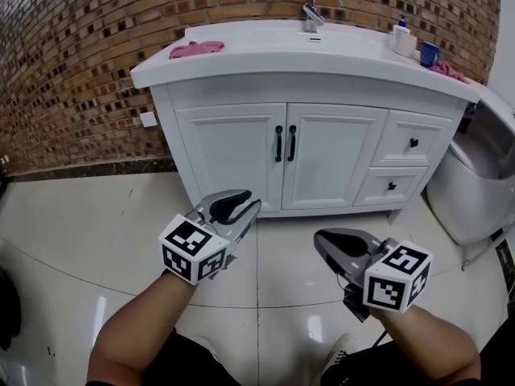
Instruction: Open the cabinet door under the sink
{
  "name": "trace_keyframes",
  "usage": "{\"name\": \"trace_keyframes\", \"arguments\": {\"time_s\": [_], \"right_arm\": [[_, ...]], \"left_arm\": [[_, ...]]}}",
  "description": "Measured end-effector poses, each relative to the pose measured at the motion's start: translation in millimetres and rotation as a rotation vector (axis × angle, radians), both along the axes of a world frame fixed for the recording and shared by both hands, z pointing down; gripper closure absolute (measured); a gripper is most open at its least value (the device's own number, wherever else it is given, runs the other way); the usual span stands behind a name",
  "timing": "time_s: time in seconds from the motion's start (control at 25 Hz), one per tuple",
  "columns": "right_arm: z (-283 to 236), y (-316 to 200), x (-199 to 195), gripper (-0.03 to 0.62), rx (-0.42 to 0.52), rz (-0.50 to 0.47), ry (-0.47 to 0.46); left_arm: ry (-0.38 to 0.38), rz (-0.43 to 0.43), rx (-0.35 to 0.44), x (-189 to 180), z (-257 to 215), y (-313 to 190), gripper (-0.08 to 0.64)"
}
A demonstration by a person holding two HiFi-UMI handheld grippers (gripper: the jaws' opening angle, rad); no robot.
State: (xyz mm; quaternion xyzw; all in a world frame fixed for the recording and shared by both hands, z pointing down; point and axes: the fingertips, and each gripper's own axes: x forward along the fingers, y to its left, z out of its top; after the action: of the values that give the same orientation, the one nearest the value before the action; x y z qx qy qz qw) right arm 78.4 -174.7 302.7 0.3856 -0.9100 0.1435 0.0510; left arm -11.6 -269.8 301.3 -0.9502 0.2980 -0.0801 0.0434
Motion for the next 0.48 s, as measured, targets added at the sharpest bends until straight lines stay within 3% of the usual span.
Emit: {"name": "trace_keyframes", "arguments": {"time_s": [0.12, 0.28, 0.48], "right_arm": [[2.8, -3.3, 2.8, 0.586, -0.01, 0.008, -0.003], [0.7, -7.0, 6.5, 0.586, -0.007, 0.006, -0.009], [-0.8, -7.9, 16.6, 0.586, -0.007, 0.013, -0.026]], "left_arm": [[0.01, -0.032, 0.011, 7.4, -5.8, -27.3, 0.453], [0.08, -0.071, -0.046, 23.5, -13.0, -63.8, 0.428], [0.084, -0.111, -0.049, 45.9, -12.6, -97.5, 0.416]]}}
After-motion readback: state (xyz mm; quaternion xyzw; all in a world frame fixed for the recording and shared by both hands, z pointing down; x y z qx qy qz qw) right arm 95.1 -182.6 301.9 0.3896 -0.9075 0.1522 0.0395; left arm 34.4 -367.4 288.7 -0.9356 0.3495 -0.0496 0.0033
